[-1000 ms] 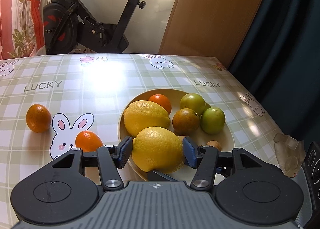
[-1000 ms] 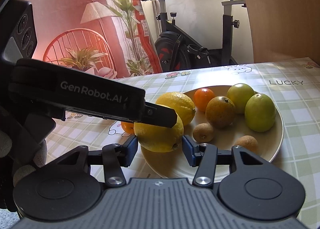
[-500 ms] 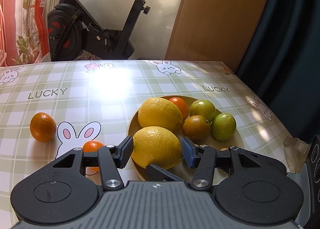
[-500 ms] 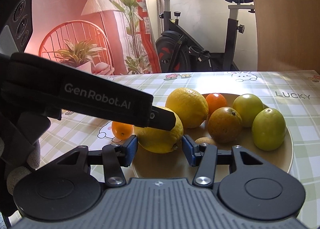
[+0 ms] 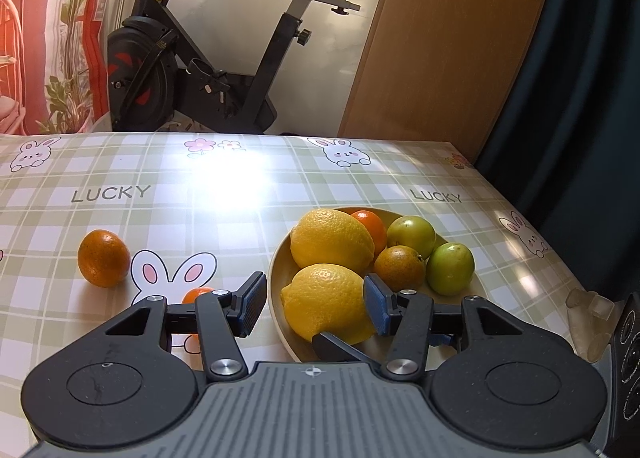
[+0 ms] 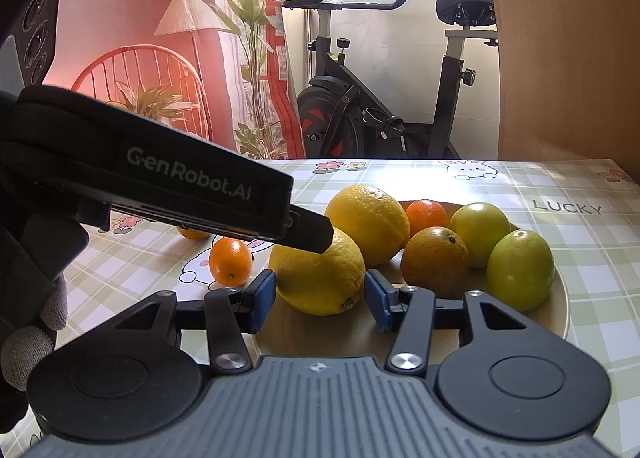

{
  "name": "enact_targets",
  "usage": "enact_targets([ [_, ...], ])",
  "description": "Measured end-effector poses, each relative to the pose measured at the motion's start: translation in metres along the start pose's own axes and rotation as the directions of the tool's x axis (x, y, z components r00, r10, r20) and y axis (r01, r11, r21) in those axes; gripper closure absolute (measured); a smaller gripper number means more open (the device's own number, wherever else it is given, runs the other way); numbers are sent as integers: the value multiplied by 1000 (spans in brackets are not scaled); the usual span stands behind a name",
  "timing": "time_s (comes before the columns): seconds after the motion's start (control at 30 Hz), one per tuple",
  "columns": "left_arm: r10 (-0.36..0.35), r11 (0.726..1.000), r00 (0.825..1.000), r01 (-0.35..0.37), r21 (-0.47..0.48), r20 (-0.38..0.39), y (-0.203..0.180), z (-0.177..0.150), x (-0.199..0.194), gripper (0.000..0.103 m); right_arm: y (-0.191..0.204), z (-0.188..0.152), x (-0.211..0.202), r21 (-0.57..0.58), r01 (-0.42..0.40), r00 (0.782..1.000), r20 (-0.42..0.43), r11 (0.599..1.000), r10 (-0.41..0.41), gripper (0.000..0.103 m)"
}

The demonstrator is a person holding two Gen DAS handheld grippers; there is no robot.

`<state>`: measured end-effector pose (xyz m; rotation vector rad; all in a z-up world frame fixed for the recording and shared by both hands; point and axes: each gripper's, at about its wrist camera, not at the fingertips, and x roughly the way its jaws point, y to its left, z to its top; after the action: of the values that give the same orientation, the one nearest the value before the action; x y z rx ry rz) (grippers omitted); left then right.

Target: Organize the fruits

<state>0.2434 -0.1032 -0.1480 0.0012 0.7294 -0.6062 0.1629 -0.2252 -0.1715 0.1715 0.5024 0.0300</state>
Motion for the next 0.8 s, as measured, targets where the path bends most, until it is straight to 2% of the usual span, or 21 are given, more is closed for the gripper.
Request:
enact_targets([
  [0.27,30,998,999,-28,-57,34,28,2,-24,47,-1,-1,-3,2,-2,1000,11,1000,2,50],
  [0.47,78,992,995,-72,-101,55,56,5,-41,47,-3,-3,-7,6,-10,1000,29,1000,10,46],
  [0.63,106,984,991,-93,-155,80,78,9,-56,47,-1,-4,-16,-3,-28,996,81,1000,28,46],
  [0.8,105,980,990,-88,-178,91,89,10,-64,47,3,-4,-19,-27,-27,994,104,999,30,46],
])
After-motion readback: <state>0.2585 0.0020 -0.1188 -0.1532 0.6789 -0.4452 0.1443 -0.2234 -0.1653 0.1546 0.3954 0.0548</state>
